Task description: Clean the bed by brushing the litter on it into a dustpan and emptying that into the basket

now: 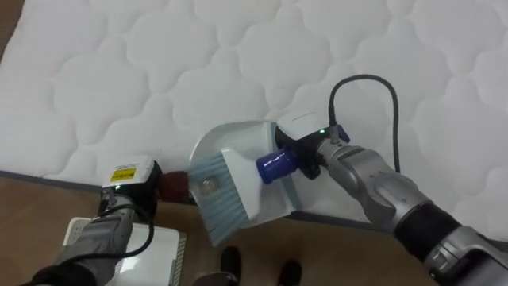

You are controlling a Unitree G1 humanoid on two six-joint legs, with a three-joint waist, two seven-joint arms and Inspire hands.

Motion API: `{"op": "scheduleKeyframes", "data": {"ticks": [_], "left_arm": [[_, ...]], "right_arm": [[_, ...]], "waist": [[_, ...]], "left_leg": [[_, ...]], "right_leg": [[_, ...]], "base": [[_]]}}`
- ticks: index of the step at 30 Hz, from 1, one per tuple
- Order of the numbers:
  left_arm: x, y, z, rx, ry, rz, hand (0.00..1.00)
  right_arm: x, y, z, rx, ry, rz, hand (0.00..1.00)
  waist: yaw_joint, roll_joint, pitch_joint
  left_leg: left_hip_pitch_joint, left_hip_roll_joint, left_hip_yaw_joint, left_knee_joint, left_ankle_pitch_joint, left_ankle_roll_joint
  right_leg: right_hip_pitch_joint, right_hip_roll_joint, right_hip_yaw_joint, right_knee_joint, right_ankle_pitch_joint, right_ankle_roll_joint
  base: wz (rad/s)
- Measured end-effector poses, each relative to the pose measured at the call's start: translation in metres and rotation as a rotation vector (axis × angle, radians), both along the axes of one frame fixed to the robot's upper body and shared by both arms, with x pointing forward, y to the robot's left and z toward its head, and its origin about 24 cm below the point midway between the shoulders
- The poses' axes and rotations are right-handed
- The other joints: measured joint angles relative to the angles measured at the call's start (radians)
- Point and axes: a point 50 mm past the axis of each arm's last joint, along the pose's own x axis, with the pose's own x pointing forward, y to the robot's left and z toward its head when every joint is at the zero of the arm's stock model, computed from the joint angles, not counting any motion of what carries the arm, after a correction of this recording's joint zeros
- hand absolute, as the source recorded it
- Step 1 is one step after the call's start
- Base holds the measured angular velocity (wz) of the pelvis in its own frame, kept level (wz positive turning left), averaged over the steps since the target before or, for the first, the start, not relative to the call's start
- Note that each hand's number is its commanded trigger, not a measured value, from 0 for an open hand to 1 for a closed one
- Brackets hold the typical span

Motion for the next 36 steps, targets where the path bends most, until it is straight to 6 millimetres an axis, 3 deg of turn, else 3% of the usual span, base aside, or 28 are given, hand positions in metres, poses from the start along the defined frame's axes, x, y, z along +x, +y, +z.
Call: {"op": "scheduleKeyframes", "data": {"ticks": [7, 14, 20, 27, 32, 36], "left_arm": [[-0.004, 0.002, -0.002, -0.013, 0.006, 0.007, 1.00], [-0.012, 0.004, -0.008, -0.021, 0.021, 0.015, 1.00], [-0.013, 0.006, -0.008, -0.020, 0.023, 0.030, 1.00], [-0.018, 0.010, -0.011, -0.031, 0.023, 0.061, 1.00], [-0.032, 0.017, -0.017, -0.061, 0.031, 0.105, 1.00], [-0.042, 0.018, -0.021, -0.063, 0.041, 0.104, 1.00]], "right_arm": [[-0.001, -0.003, 0.000, -0.002, -0.001, 0.002, 1.00], [-0.019, -0.015, -0.023, -0.012, 0.074, -0.018, 1.00], [-0.018, -0.022, -0.022, -0.021, 0.060, -0.033, 1.00], [-0.022, -0.040, -0.019, -0.058, 0.006, -0.024, 1.00], [-0.036, -0.079, -0.027, -0.067, 0.009, -0.103, 1.00], [-0.040, -0.088, -0.028, -0.058, 0.004, -0.137, 1.00]], "waist": [[-0.009, 0.000, -0.0004], [-0.010, 0.001, -0.0034], [-0.022, 0.007, -0.0066], [-0.026, 0.017, -0.0184], [-0.029, 0.032, -0.0334], [-0.030, 0.036, -0.0396]], "left_leg": [[0.000, -0.001, 0.000, 0.013, 0.000, 0.001], [0.004, -0.003, -0.002, 0.021, -0.001, 0.004], [0.018, -0.004, -0.002, 0.026, -0.001, 0.006], [0.048, -0.007, -0.001, 0.021, -0.002, 0.007], [0.113, -0.011, -0.024, 0.012, -0.010, 0.013], [0.149, -0.014, -0.016, -0.004, -0.011, 0.014]], "right_leg": [[0.000, -0.004, 0.001, 0.014, -0.004, 0.001], [0.001, -0.008, 0.000, 0.027, -0.006, 0.002], [0.013, -0.008, 0.004, 0.029, -0.007, 0.001], [0.044, -0.011, 0.005, 0.029, -0.015, 0.004], [0.132, -0.010, -0.019, -0.014, -0.020, 0.012], [0.164, -0.012, -0.016, -0.024, -0.021, 0.015]], "base": [[0.00], [0.00], [0.00], [0.01], [0.14], [-0.07]]}}
